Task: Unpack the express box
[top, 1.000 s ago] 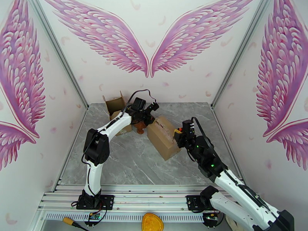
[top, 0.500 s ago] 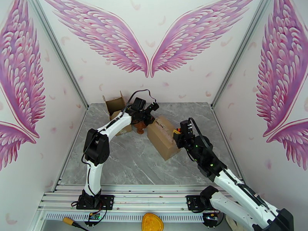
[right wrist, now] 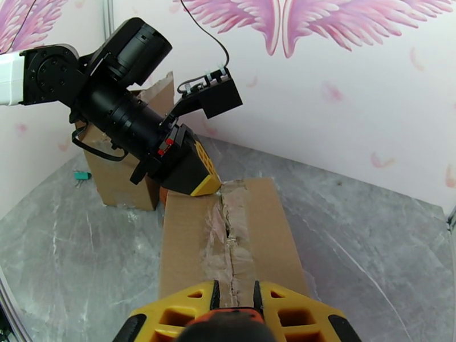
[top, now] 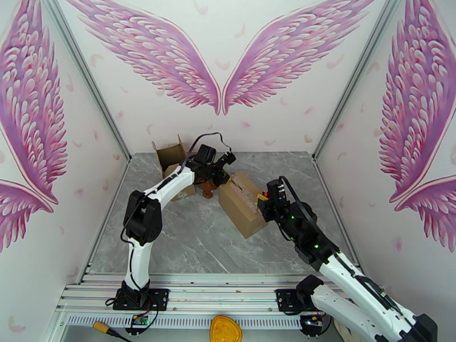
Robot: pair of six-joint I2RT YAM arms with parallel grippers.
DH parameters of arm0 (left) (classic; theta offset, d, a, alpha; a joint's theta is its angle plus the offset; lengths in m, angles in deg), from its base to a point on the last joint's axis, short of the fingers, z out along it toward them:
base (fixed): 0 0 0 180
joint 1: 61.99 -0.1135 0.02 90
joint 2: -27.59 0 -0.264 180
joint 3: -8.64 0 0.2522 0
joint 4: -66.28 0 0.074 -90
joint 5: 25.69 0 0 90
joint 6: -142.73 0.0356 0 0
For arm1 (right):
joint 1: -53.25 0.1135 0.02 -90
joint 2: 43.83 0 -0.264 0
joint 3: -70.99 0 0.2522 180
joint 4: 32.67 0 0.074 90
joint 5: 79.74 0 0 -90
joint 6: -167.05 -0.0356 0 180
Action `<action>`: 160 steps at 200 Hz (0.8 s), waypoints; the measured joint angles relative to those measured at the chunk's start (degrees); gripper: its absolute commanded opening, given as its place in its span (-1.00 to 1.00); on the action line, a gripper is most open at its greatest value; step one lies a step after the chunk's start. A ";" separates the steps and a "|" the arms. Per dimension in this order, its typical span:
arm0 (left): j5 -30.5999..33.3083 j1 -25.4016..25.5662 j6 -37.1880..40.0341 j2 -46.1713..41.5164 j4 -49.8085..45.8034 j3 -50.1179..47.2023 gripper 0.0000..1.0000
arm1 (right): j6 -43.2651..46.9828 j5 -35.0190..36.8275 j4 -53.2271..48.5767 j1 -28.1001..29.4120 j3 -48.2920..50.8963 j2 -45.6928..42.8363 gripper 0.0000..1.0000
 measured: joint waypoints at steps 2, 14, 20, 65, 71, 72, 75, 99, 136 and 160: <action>-0.02 0.02 0.00 0.00 0.00 0.00 -1.00 | 0.04 -0.02 0.00 0.00 0.00 0.17 -1.00; -0.02 0.02 0.00 0.00 0.00 0.00 -1.00 | 0.11 -0.13 0.00 0.00 -0.22 1.01 -1.00; 0.00 0.00 0.02 0.00 0.00 0.00 -1.00 | 0.13 -0.26 -0.02 0.00 -0.50 1.51 -1.00; 0.26 0.11 0.48 0.00 0.00 0.00 -1.00 | 0.74 -0.39 -1.27 0.00 -1.97 1.38 -1.00; 0.35 0.15 0.68 0.00 0.00 0.00 -1.00 | 0.83 -0.35 -1.27 0.00 -2.01 1.05 -1.00; 0.37 0.15 0.68 0.00 0.02 0.00 -1.00 | 0.85 -0.35 -1.27 0.00 -2.03 1.03 -1.00; 0.42 0.20 0.76 0.00 0.02 0.02 -1.00 | 0.96 -0.31 -1.27 0.00 -2.08 0.92 -1.00; 1.36 0.55 1.36 -0.07 -0.02 0.11 -1.00 | 1.36 0.00 -0.79 0.00 -2.58 1.05 -1.00; 1.84 0.90 2.05 -0.11 -0.09 0.11 -1.00 | 1.51 -0.17 6.69 0.00 -3.10 5.05 -1.00; 2.19 1.07 2.36 -0.15 -0.11 0.11 -1.00 | 1.90 -1.27 11.37 0.00 -4.13 9.75 -1.00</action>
